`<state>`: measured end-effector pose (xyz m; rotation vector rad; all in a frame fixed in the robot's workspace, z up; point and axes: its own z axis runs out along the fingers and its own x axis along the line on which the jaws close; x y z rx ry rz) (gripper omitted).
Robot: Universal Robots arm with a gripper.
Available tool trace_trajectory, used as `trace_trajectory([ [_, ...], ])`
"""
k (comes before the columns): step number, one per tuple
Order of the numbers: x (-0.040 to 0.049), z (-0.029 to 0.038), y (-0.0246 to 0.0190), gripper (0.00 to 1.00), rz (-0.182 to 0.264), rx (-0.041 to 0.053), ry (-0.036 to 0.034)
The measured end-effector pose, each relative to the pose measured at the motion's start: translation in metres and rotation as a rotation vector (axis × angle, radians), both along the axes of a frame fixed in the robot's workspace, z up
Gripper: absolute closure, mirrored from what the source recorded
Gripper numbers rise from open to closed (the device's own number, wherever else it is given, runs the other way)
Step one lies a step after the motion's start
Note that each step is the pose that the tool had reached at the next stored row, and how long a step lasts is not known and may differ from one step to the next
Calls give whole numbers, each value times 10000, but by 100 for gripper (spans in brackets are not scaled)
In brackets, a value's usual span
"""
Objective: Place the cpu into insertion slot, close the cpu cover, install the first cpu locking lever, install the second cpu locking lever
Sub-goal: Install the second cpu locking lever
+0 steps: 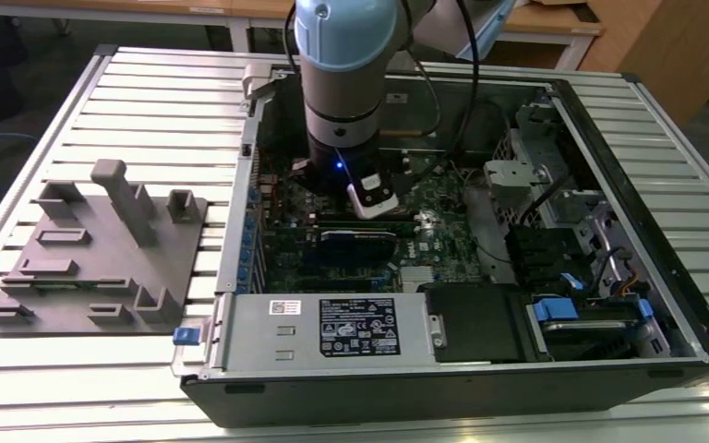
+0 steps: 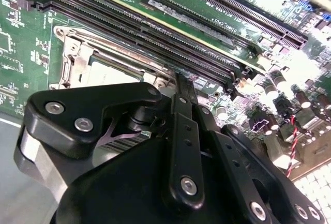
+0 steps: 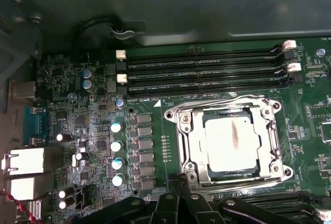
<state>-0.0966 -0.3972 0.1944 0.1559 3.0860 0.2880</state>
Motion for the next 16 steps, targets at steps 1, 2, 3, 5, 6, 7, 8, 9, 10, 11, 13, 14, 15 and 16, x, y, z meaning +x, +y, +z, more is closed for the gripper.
trace_trajectory([
  [1,-1,-4,0,90,0,0,1],
  [2,-2,-10,0,90,0,1,2],
  [3,-4,-16,-1,90,0,0,3],
  [5,-7,-24,-1,90,0,-1,4],
  [6,-7,-24,-1,90,0,-1,4],
  [7,-6,-24,-1,90,1,-1,3],
  [8,-7,-25,-1,90,0,0,3],
  [9,-6,-20,0,90,0,4,0],
  [10,-6,-8,1,90,0,8,-3],
  [11,-6,7,1,90,0,8,-2],
  [13,-6,42,0,90,0,3,1],
  [14,-6,60,0,90,0,3,1],
  [15,-6,79,0,90,0,3,1],
  [16,-6,100,0,90,0,3,1],
])
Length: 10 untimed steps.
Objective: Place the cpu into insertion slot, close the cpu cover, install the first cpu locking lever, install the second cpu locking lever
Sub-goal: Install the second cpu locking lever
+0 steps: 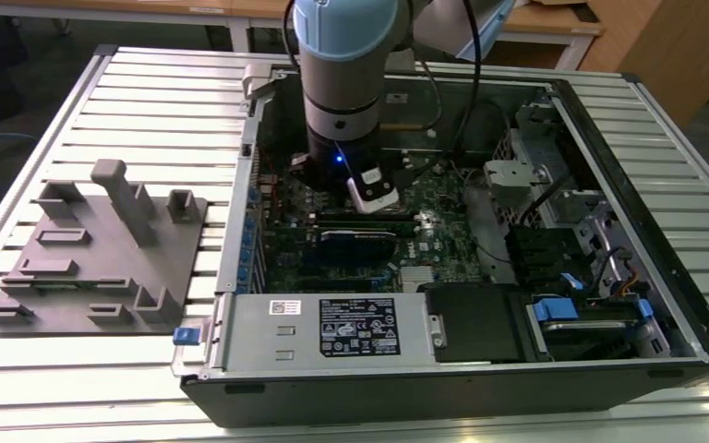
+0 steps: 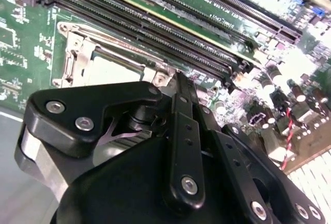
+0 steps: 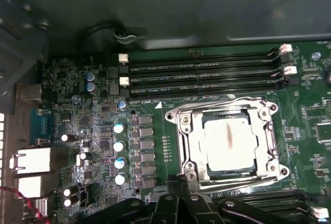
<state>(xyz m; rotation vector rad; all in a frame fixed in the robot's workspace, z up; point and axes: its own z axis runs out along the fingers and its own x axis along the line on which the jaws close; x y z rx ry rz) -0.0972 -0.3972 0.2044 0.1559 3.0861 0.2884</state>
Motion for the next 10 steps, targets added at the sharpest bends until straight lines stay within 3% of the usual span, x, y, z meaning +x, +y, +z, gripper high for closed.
trace_trajectory([
  [4,0,50,3,90,0,-33,-1],
  [6,0,52,22,90,-2,-157,0],
  [10,6,53,108,90,-13,-359,1],
])
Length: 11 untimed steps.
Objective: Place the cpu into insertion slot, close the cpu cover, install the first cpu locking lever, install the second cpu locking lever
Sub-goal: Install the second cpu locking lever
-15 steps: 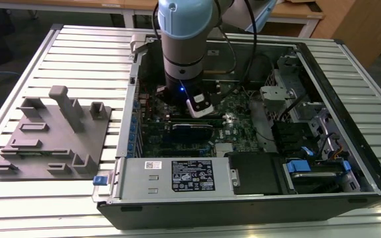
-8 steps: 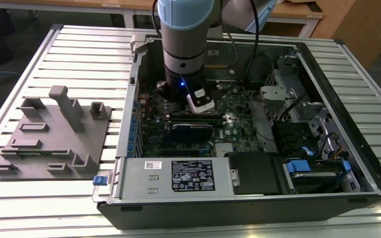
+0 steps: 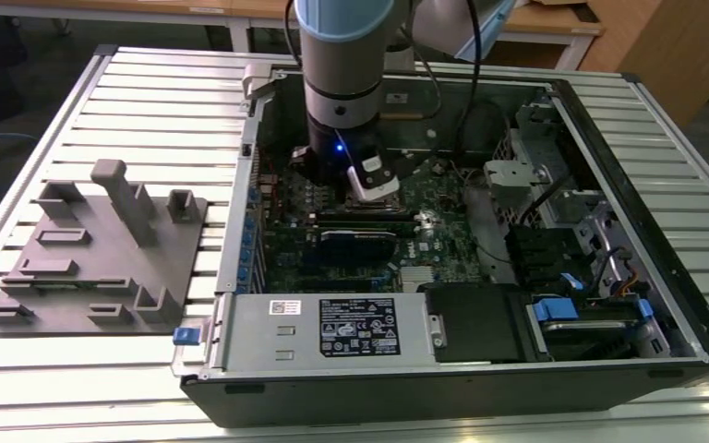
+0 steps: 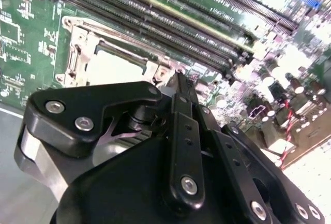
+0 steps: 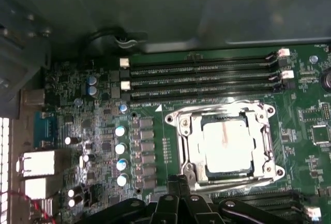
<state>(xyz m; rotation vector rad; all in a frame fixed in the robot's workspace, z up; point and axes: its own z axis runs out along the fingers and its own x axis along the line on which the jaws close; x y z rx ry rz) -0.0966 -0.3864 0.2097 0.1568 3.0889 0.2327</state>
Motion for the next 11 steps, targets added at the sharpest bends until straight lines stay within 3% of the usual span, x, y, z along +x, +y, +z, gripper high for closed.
trace_trajectory([
  [5,71,-5,71,90,-19,-144,-1],
  [11,221,-15,123,90,-22,-276,-1],
])
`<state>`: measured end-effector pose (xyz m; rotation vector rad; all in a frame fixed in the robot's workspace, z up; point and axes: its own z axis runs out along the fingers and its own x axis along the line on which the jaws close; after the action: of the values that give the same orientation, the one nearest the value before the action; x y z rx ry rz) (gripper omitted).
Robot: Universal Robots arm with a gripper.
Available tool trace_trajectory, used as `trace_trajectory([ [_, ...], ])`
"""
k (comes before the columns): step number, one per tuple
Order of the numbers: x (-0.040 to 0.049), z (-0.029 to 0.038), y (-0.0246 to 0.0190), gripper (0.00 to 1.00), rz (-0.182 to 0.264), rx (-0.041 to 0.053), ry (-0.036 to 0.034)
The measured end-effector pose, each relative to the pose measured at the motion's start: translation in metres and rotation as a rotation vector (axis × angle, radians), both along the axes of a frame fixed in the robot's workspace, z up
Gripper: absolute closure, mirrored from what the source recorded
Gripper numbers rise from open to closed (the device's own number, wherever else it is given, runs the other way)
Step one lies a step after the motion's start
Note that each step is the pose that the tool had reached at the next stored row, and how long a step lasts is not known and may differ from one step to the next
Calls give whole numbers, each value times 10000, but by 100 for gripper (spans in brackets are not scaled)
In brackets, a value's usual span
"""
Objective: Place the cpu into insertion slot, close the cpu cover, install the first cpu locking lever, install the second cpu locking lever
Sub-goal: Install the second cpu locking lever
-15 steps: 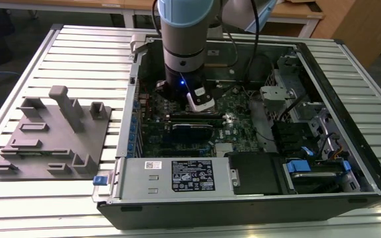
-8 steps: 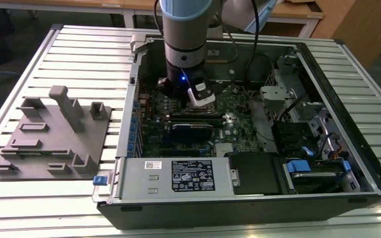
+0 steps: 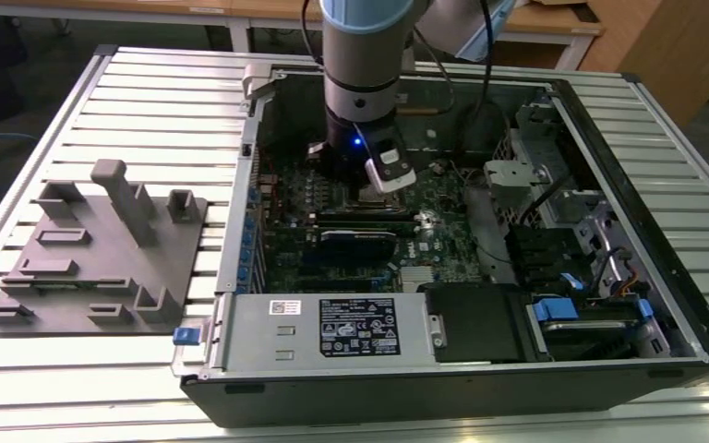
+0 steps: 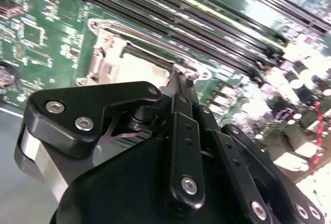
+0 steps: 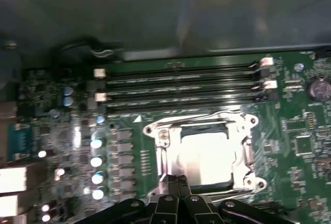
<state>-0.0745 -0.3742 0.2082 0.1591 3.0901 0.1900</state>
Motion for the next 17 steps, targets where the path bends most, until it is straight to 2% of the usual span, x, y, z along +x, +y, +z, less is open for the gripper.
trace_trajectory([
  [5,89,-14,90,90,0,-145,0],
  [11,223,-26,153,90,1,-301,0],
  [14,242,-27,208,90,-1,-367,1],
  [17,245,-27,230,90,0,-459,1],
])
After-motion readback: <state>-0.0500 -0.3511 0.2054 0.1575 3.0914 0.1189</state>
